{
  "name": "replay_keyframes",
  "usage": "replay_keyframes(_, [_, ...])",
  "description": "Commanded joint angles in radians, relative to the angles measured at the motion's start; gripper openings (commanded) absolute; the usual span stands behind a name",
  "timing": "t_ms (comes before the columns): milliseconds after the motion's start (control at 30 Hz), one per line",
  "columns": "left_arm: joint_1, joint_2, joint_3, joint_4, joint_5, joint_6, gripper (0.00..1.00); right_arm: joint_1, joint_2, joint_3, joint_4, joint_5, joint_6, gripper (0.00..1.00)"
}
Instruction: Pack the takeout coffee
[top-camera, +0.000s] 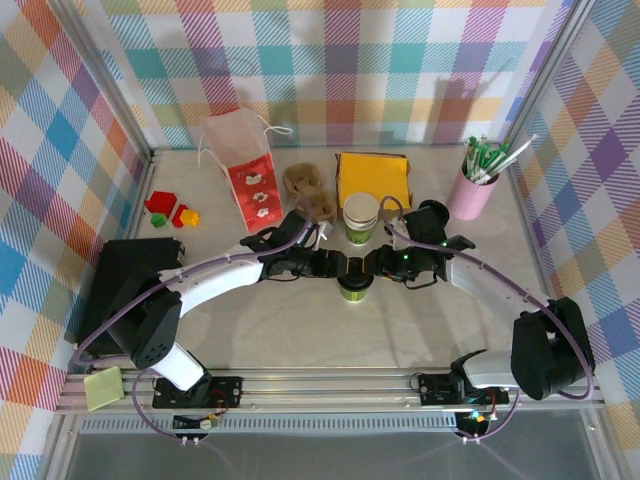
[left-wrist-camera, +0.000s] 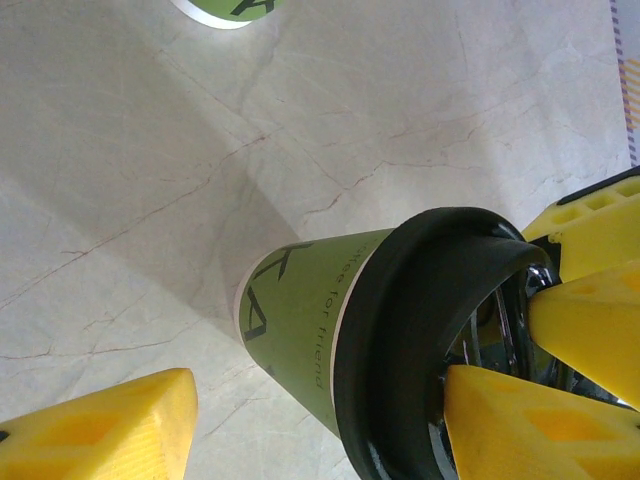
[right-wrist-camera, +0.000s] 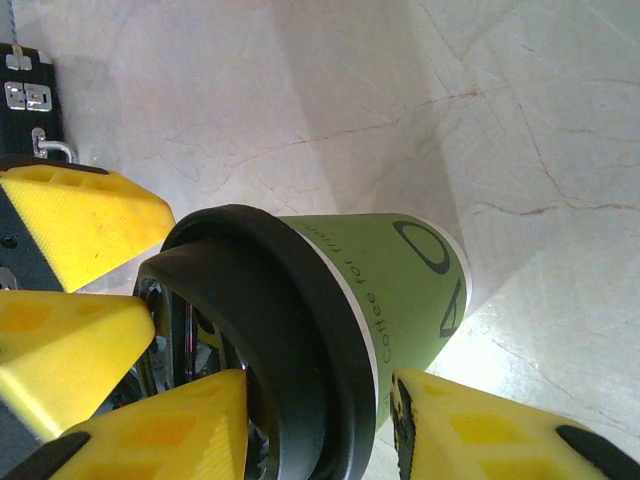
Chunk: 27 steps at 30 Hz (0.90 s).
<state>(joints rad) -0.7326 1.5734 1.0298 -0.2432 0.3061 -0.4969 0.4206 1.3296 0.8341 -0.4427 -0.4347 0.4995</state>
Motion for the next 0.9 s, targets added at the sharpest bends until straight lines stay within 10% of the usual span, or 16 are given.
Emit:
replay_keyframes(0, [-0.004, 0.024, -0.061, -0.095, -0.032, 0.008, 0.65, 0.007, 0.038, -0.088, -0.052, 0.123, -0.017, 0.41])
replay_keyframes(867, [-0.030, -0.034, 0.049, -0.077, -0.014, -0.003, 0.74, 0.030, -0.042, 0.122, -0.133, 0.085, -0.018, 0.53])
